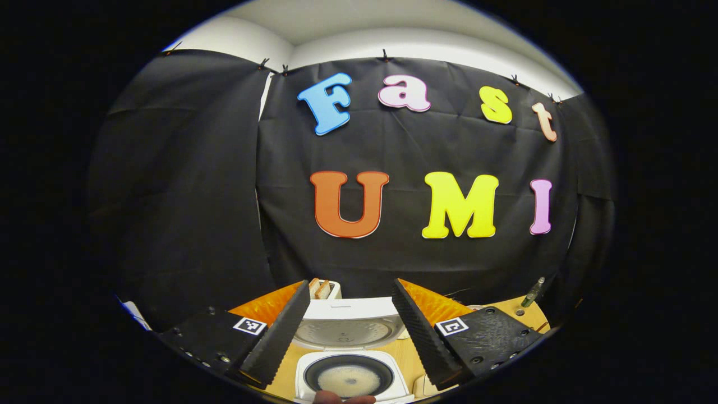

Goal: Close the left gripper, press the button to open the rice cooker; take a wooden spoon from the chopstick holder with the right hand, scoop a spoonful of rice and pour it into the rice cooker, then put the wooden spoon back into the chopstick holder.

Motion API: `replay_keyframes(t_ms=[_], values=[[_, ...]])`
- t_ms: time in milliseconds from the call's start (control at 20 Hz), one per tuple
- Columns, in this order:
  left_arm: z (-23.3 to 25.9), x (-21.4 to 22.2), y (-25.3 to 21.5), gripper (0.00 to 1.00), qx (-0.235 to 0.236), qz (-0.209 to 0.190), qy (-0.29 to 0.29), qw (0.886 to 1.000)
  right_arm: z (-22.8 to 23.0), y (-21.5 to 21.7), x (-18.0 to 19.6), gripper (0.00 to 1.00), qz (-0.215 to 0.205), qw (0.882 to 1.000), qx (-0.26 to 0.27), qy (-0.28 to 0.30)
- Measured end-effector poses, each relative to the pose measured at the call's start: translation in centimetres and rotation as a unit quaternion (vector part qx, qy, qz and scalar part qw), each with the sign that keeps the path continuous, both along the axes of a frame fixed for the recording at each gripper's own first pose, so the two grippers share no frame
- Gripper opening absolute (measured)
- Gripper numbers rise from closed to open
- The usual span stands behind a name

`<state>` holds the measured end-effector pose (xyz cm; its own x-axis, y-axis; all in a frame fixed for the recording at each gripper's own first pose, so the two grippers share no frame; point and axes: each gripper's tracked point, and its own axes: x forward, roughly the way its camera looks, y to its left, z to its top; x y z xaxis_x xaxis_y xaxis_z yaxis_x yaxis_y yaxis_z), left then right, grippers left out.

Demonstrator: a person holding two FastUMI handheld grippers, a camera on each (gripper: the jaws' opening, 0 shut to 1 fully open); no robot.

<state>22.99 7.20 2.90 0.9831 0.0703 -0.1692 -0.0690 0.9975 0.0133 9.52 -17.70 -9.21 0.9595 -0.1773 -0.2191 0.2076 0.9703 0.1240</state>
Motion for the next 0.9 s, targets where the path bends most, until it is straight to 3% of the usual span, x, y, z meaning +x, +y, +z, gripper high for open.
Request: replay_keyframes(t_ms=[300,550,900], values=[[-4.3,5.9,2.7,0.94,-0.007,0.01,0.061,0.998,0.0,-1.0,-3.9,1.0,-0.043,0.999,-0.009,0.008],[-6.3,7.8,3.5,0.95,-0.022,0.019,0.091,0.995,-1.0,-1.7,-5.4,1.0,-0.077,0.997,0.003,0.02],[-8.2,6.3,2.5,0.97,-0.026,0.009,0.142,0.99,-1.0,0.7,-3.8,1.0,-0.049,0.999,0.01,0.017]])
